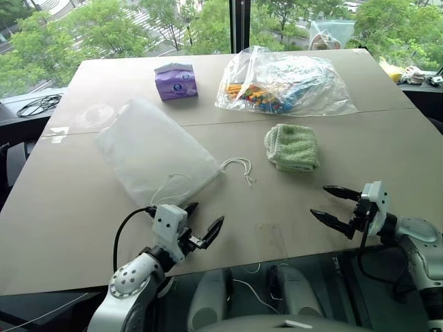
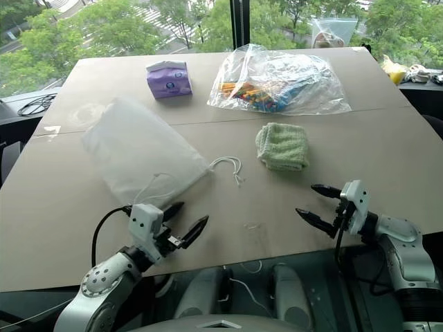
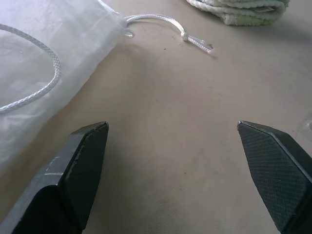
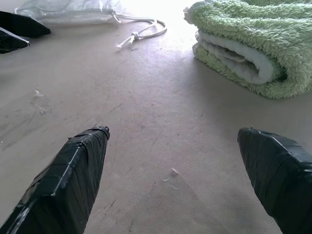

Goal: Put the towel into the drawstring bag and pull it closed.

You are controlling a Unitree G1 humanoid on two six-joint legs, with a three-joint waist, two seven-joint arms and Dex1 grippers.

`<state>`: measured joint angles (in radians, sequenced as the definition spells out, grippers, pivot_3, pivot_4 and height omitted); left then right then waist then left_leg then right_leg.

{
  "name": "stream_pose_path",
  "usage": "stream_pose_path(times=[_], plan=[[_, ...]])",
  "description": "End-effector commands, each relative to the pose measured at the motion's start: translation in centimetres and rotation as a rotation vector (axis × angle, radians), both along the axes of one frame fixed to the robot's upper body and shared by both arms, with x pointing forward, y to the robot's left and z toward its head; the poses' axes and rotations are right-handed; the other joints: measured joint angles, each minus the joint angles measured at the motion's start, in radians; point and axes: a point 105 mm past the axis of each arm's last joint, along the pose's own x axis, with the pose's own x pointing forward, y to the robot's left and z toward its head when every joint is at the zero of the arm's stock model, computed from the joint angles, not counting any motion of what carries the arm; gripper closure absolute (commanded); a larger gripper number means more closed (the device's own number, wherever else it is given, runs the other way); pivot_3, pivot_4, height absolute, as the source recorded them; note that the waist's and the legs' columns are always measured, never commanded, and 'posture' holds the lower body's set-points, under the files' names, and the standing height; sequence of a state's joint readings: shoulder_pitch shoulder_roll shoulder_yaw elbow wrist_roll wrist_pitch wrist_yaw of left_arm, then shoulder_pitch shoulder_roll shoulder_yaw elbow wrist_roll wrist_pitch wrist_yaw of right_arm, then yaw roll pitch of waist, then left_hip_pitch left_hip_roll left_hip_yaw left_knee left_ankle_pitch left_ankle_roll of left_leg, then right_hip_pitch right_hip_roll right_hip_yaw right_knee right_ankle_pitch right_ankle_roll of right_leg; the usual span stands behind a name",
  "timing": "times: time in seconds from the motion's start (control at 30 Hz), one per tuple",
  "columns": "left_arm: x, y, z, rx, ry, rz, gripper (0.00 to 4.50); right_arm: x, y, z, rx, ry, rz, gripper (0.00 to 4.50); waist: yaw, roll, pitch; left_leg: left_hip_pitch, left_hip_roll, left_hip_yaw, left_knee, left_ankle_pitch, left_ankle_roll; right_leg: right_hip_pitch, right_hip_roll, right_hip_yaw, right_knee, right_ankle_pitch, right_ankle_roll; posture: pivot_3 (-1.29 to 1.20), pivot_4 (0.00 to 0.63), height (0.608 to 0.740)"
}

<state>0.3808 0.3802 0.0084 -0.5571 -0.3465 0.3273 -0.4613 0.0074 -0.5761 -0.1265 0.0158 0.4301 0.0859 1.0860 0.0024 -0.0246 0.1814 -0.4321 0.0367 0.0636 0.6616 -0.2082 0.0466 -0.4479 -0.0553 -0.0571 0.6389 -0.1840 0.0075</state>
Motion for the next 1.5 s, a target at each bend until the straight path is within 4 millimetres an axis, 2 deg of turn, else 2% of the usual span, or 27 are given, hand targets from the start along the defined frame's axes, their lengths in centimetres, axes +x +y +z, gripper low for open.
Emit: stream_pose_path(times=[0.03, 0.67, 0.87, 1.03, 1.17, 1.3, 1.5], plan=[[-0.2, -0.2, 0.5, 0.007, -0.048, -0.01, 0.12, -0.1, -0.3, 1.2, -0.003, -0.047, 0.01, 0.0, 0.0, 0.0, 0.0, 0.0, 0.0, 0.0, 0.0, 0.0, 0.0, 0.0, 0.0, 0.0, 0.0, 0.0, 0.0, 0.0, 0.15, 0.74], [-0.3, 0.2, 0.8, 0.076, -0.138, -0.009, 0.12, -0.3, 0.2, 1.1, 0.029, -0.048, 0.034, 0.0, 0.01, 0.001, 0.0, 0.0, 0.0, 0.001, -0.007, 0.0, 0.0, 0.0, 0.0, -0.001, -0.007, 0.0, 0.0, 0.0, 0.15, 0.74], [0.1, 1.8, 1.2, 0.319, -0.281, 0.059, 0.12, -1.4, 2.3, 2.0, 0.078, -0.06, 0.132, 0.0, 0.011, 0.001, 0.0, 0.0, 0.0, 0.001, -0.009, 0.0, 0.0, 0.0, 0.0, -0.001, -0.007, 0.0, 0.0, 0.0, 0.15, 0.74], [0.5, 3.0, 1.9, 0.491, -0.39, 0.142, 0.12, -2.4, 4.0, 4.0, 0.176, -0.1, 0.227, 0.0, 0.012, 0.001, 0.0, 0.001, 0.0, 0.001, -0.009, 0.0, 0.0, 0.0, 0.0, -0.002, -0.007, 0.0, 0.0, 0.0, 0.15, 0.74], [0.6, 3.5, 1.6, 0.629, -0.449, 0.175, 0.12, -2.9, 5.0, 5.1, 0.203, -0.145, 0.266, 0.0, 0.012, 0.002, -0.001, 0.0, 0.001, 0.001, -0.009, 0.0, 0.0, 0.0, 0.0, -0.002, -0.009, 0.0, 0.0, 0.0, 0.15, 0.74], [0.7, 3.2, 1.1, 0.754, -0.508, 0.165, 0.12, -2.7, 4.9, 5.2, 0.189, -0.15, 0.257, 0.0, 0.012, 0.003, -0.001, 0.0, 0.001, 0.001, -0.01, 0.0, 0.0, 0.0, -0.001, -0.003, -0.011, 0.0, 0.0, 0.0, 0.15, 0.74], [1.0, 3.9, 1.0, 0.808, -0.531, 0.233, 0.12, -2.5, 4.4, 5.4, 0.177, -0.153, 0.241, 0.0, 0.012, 0.005, -0.003, 0.0, 0.002, 0.002, -0.011, 0.0, 0.0, 0.0, -0.001, -0.003, -0.011, 0.0, 0.0, 0.0, 0.15, 0.74]])
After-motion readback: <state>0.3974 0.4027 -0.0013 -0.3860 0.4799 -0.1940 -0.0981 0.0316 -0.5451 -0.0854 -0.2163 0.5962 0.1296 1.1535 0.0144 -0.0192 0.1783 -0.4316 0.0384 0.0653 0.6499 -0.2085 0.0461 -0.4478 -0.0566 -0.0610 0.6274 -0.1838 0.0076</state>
